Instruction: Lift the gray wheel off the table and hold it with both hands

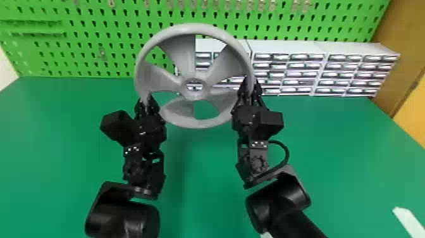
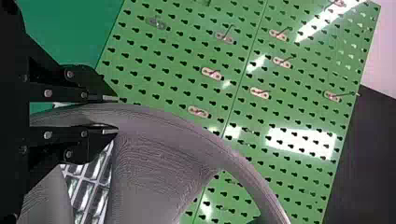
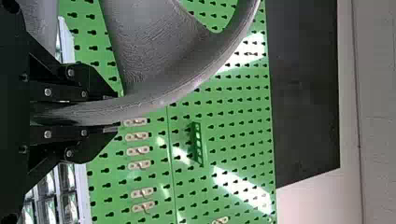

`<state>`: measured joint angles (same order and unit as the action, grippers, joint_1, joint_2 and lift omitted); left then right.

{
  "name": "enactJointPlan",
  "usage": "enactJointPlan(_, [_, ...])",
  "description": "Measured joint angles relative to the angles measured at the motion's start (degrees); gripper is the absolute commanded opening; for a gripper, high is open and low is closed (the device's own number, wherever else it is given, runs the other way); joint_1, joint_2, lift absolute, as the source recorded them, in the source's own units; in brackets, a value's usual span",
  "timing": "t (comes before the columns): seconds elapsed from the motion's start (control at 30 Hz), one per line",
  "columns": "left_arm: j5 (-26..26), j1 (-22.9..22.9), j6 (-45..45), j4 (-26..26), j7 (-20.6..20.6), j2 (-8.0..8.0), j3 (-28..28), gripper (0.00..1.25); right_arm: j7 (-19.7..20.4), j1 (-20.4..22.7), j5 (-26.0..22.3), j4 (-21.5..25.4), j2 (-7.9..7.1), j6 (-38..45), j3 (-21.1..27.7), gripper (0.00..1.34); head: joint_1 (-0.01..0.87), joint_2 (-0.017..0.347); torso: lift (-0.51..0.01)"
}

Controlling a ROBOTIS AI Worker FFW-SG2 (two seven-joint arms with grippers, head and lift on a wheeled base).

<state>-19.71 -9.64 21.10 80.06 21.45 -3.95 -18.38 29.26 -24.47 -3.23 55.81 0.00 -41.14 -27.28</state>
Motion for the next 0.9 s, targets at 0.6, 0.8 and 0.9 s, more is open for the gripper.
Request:
enactJointPlan(0.6, [0.2, 0.4, 0.3, 0.0, -0.1, 0.0, 0.0, 0.24, 0.0, 0.1, -0.2, -0.2, 0.0, 0.1, 0.5, 0.11, 0.711, 0.015, -0.098])
enactJointPlan(0.8, [0.2, 0.4, 0.3, 0.0, -0.1, 0.0, 0.0, 0.24, 0.0, 0.2, -0.2, -0.2, 0.0, 0.1, 0.5, 0.11, 0.711, 0.015, -0.098])
enactJointPlan(0.9, [0.4, 0.4, 0.3, 0.0, -0.1, 0.0, 0.0, 0.24, 0.0, 0.2, -0.2, -0.2, 0.0, 0.1, 0.5, 0.11, 0.711, 0.015, -0.098])
